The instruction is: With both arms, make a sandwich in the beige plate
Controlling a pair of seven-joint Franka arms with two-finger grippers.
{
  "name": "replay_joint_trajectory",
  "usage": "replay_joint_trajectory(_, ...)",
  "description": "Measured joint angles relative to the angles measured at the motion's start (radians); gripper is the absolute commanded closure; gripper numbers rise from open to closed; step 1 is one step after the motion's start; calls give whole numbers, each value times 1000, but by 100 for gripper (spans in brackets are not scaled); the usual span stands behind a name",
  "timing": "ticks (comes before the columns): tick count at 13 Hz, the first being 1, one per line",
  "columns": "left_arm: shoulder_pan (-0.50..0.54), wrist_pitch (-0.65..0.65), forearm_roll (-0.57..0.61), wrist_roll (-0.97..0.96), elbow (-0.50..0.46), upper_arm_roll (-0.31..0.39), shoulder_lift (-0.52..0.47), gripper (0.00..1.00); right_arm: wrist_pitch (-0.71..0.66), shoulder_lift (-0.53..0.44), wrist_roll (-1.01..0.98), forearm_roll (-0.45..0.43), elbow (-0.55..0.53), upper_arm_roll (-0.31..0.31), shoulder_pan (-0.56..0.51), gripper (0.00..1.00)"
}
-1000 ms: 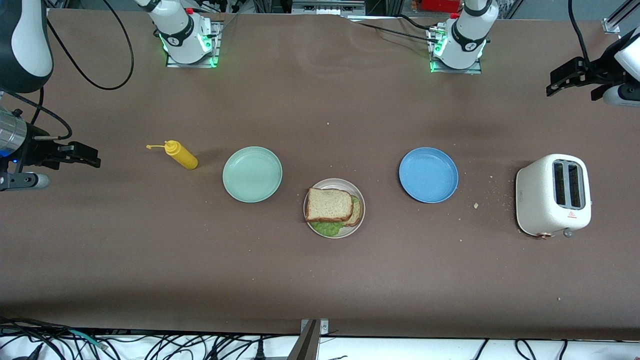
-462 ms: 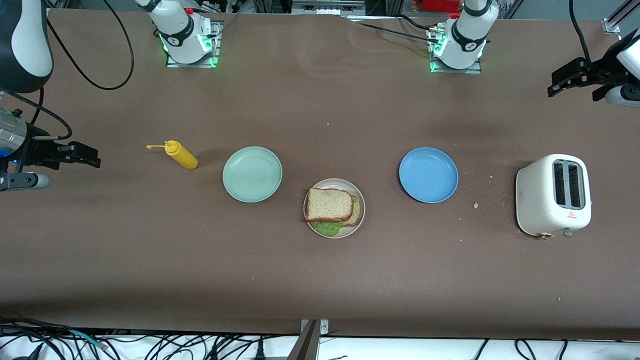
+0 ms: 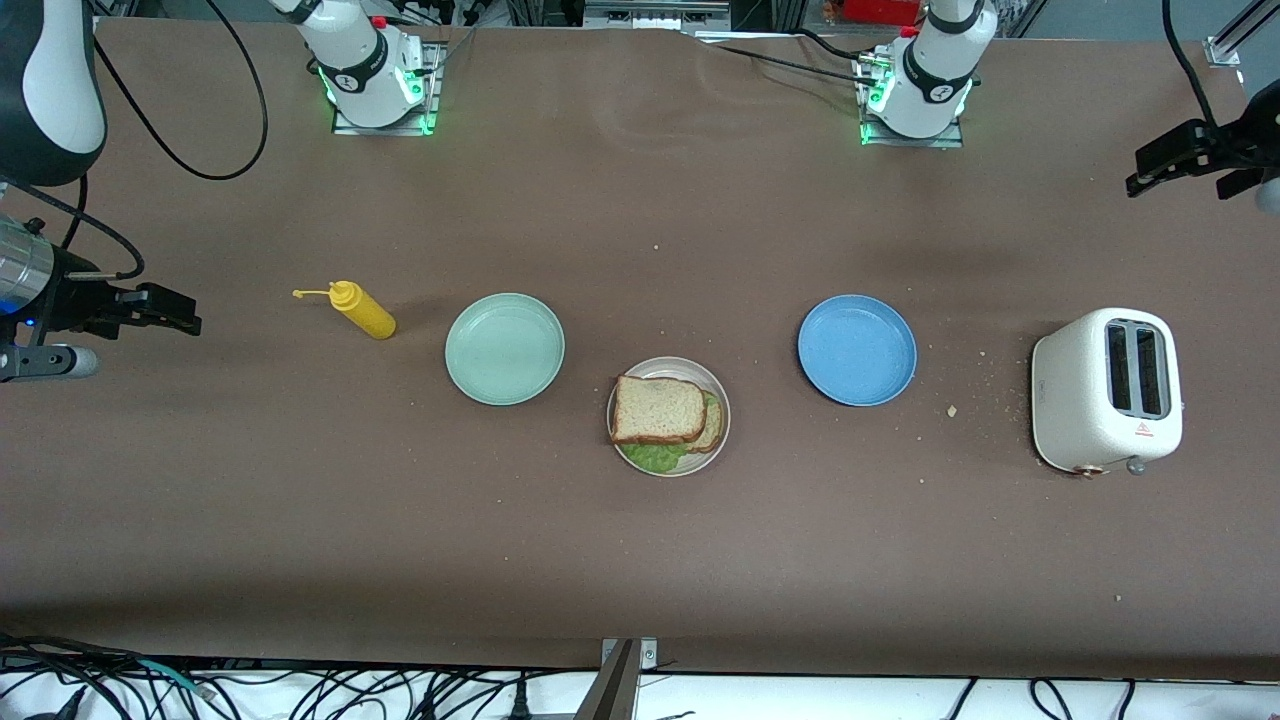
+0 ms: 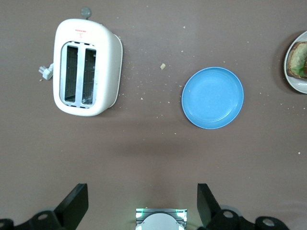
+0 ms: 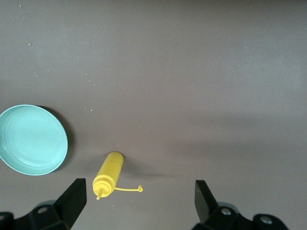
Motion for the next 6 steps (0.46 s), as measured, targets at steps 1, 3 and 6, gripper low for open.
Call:
replay_joint_trajectory(1,9,0,0,0,0,0,0,0,0,0,0,0,0,0,0,0)
replay_joint_trajectory(3,22,0,0,0,0,0,0,0,0,0,0,0,0,0,0,0)
replay_joint_trajectory(6,45,0,0,0,0,0,0,0,0,0,0,0,0,0,0,0)
